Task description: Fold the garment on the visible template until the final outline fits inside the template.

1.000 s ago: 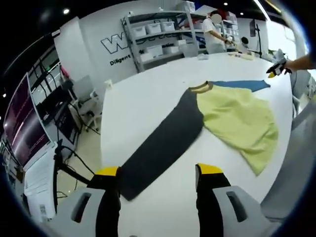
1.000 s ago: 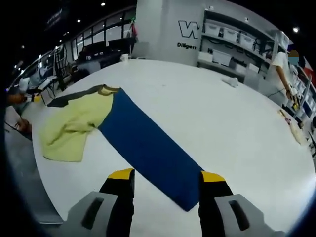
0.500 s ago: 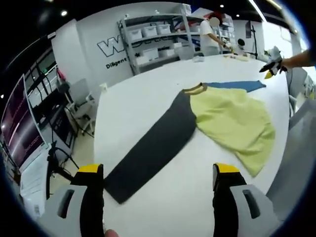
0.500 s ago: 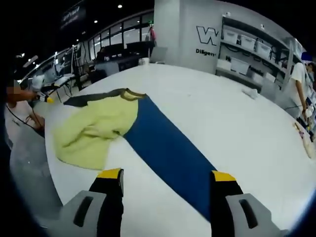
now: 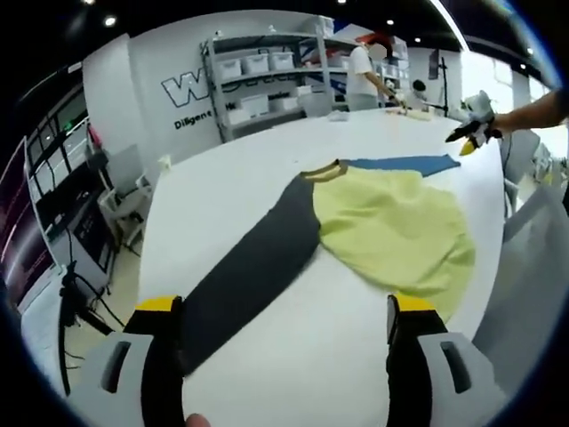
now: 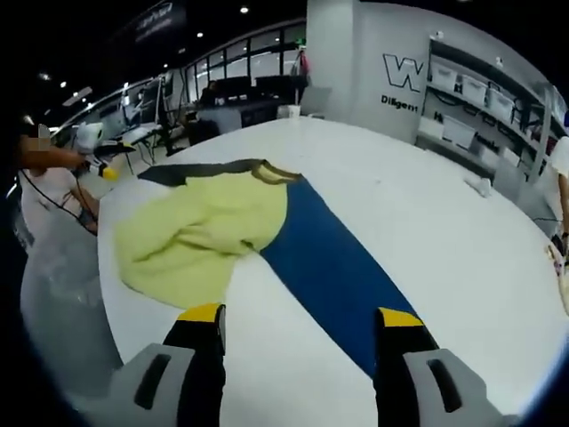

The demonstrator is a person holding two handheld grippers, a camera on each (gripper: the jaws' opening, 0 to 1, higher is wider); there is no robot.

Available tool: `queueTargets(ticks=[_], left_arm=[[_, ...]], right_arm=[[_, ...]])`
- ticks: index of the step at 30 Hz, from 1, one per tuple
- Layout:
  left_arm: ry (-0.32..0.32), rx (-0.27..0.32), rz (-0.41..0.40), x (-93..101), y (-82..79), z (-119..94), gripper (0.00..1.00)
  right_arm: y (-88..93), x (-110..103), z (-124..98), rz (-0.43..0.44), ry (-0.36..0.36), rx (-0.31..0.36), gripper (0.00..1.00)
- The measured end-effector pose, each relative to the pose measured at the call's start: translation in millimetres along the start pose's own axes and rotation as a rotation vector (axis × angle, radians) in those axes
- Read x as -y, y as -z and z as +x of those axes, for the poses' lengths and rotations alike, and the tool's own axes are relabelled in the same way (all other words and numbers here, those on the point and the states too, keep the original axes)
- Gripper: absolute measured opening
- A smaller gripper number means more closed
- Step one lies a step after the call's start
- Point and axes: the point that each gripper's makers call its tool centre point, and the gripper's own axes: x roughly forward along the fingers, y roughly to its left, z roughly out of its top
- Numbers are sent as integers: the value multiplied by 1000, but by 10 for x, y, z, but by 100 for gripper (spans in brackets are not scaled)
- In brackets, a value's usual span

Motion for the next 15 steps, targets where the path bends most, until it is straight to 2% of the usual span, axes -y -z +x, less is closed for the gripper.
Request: queueTargets(ticks=[8, 12, 15], left_arm=[[67, -14, 1, 217, 54, 52, 89], [81, -4, -4, 266, 46, 53, 87], [118, -15, 10, 383, 86, 61, 85]], right_arm=[[60, -196, 114, -39, -41, -26, 58], [74, -275, 142, -29, -62, -27, 54], [67, -343, 171, -17, -77, -20, 49]])
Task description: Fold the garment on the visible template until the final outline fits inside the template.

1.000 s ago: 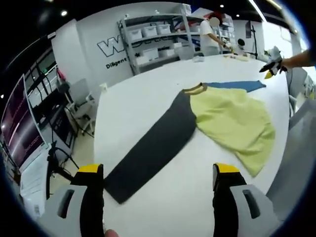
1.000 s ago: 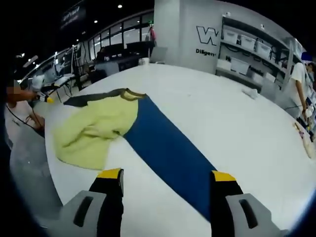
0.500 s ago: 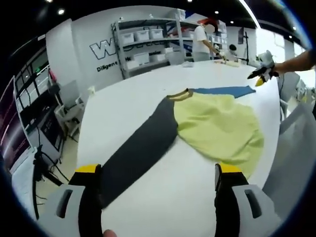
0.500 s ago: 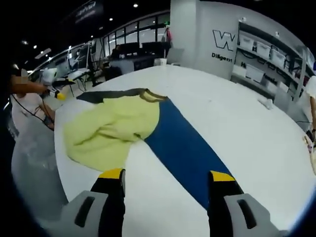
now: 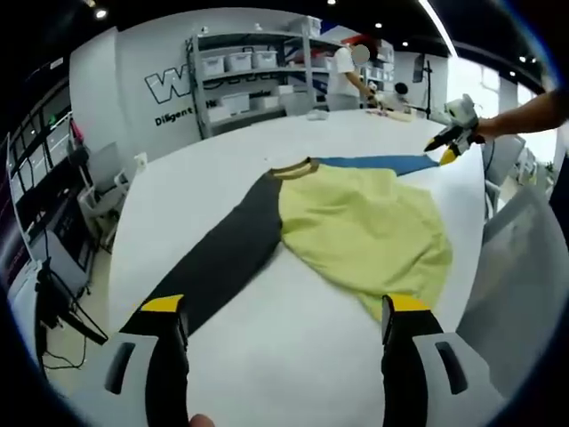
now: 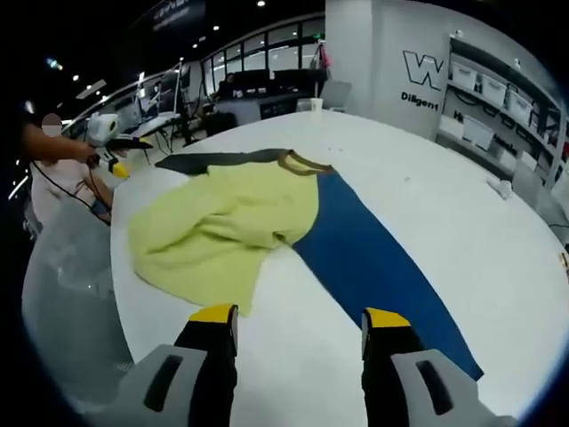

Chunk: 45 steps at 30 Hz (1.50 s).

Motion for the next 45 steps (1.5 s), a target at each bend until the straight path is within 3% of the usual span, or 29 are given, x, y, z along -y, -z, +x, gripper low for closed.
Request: queueTargets(ticks=[8, 14, 18, 23, 38, 40, 45], left_arm=[[49, -23, 8, 140, 38, 41, 74], [103, -55, 15, 264, 95, 102, 60], [149, -68, 3, 371, 86, 145, 49], [195, -90, 23, 544, 114, 216, 40], [284, -155, 53, 917, 256, 337, 32], [300, -170, 97, 978, 294, 349, 31], [309, -182, 76, 1029, 338, 404, 30]], right_arm=[[-36, -102, 96, -19, -12, 5, 45], [-47, -251, 194, -39, -42, 4, 41], [-55, -319, 219, -69, -56, 3, 31], [-5, -431, 301, -91, -80, -19, 31], [89, -617, 520, -114, -107, -62, 24], [109, -638, 558, -120, -108, -70, 23], [167, -693, 638, -144, -118, -98, 23]])
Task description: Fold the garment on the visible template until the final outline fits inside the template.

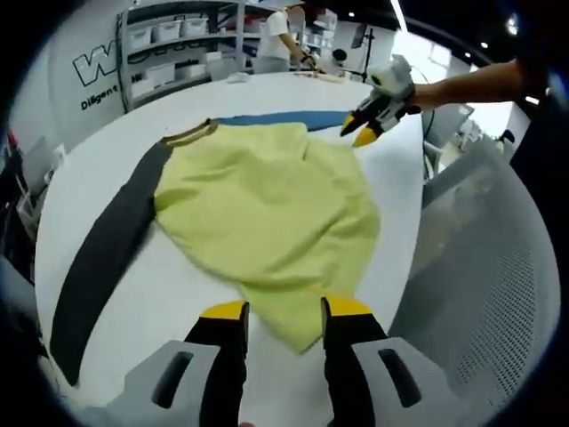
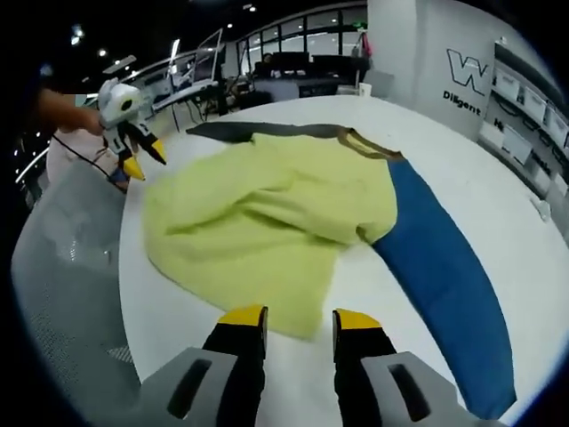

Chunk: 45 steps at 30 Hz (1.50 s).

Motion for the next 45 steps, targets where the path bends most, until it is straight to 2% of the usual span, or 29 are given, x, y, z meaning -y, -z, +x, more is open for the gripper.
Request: queueTargets(ticks=[6, 12, 16, 20, 23, 27, 30, 32, 35, 39, 45], left_arm=[[20, -39, -29, 76, 105, 75, 25], [44, -88, -6, 165, 245, 123, 19], [44, -95, -4, 170, 243, 132, 14], [47, -106, 16, 176, 255, 169, 13], [40, -104, 22, 151, 239, 174, 11], [28, -97, 35, 133, 225, 175, 15], [19, -90, 53, 118, 228, 176, 19], [15, -89, 57, 102, 231, 177, 18], [-7, -88, 74, 56, 239, 183, 13], [-53, -89, 70, -42, 243, 192, 0], [-59, -103, 74, -59, 242, 193, 0]], right_arm=[[29, -27, 65, 18, -6, -12, 22], [69, -19, 83, -16, 12, -24, 16], [94, 0, 73, -48, 21, -33, 7], [110, -14, 68, -71, 24, -37, 6], [123, -32, 59, -127, 30, -40, 4], [141, -70, 47, -141, 17, -48, 3], [144, -106, 47, -130, 0, -45, 7], [136, -119, 56, -121, 0, -37, 10], [114, -136, 69, -114, 7, -25, 9], [108, -178, 87, -148, 1, -26, 2], [119, -177, 81, -151, 12, -53, 0]])
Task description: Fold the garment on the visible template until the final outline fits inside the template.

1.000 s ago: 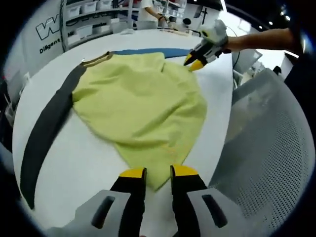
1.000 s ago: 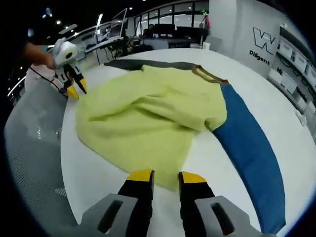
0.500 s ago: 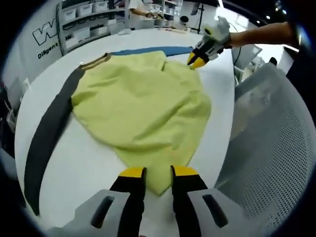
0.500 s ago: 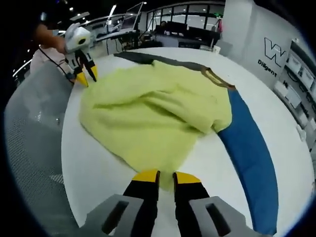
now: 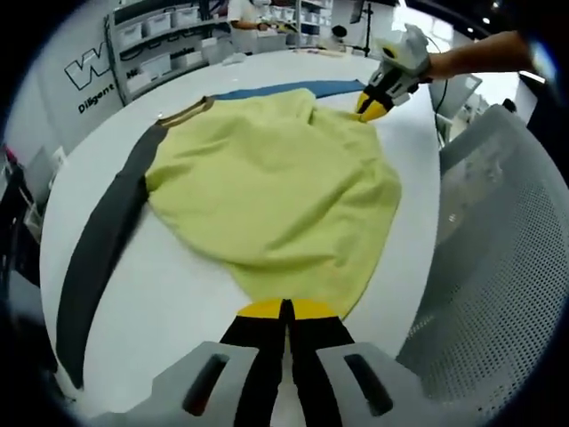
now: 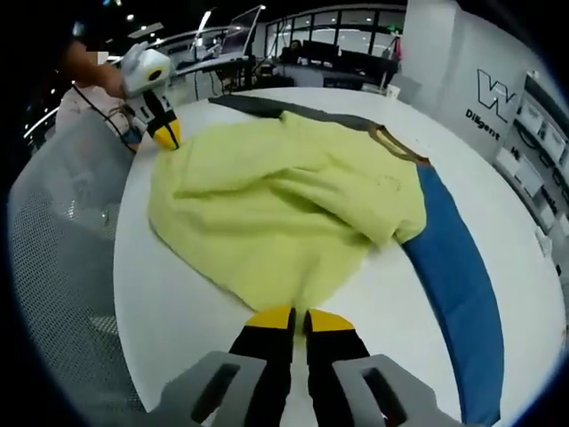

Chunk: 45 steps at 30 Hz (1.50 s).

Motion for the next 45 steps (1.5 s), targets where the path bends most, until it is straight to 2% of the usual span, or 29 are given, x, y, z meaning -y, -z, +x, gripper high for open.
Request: queueTargets(ticks=[2, 4, 15, 32, 37, 40, 45], left_arm=[[-2, -8, -18, -6, -1, -3, 0], [-1, -7, -70, -19, 8, -6, 0], [22, -34, -33, 3, 73, -79, 0], [65, -34, -31, 94, 28, -167, 0], [53, -5, 38, 89, -8, -156, 0], [51, -21, 108, 93, 35, -119, 4], [62, -28, 112, 113, 55, -95, 12]], right_arm=[[11, -28, -19, 25, -7, -19, 0], [14, -56, -40, 35, -12, -20, 0], [33, -117, -207, 78, -10, -1, 0], [73, -172, -339, 146, -16, 18, 0], [64, -195, -362, 168, -22, 20, 0], [55, -225, -381, 176, -26, 23, 0], [74, -249, -406, 184, -27, 21, 0]])
